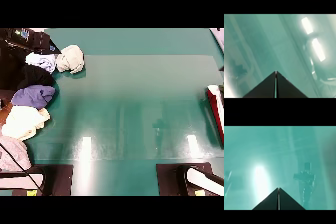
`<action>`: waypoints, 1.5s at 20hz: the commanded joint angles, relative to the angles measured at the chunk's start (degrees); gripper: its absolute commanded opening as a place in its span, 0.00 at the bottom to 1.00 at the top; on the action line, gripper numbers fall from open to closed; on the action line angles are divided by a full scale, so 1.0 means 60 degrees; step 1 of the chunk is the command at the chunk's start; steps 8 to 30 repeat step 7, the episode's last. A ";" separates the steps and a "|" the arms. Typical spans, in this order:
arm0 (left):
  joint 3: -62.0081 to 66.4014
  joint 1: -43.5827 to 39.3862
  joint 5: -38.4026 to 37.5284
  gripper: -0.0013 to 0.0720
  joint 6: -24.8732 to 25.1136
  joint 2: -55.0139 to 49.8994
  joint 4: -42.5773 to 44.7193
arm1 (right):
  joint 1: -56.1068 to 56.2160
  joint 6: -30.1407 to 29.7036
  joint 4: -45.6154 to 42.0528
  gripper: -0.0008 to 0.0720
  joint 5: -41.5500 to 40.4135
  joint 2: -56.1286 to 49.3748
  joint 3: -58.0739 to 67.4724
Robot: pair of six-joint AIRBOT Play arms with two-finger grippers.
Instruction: Fold the shirts.
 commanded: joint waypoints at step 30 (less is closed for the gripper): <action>0.0000 -0.0004 0.1064 0.05 -0.0004 0.0004 0.0004 | 0.2725 -0.0004 0.0106 0.04 -0.0244 0.0007 0.0036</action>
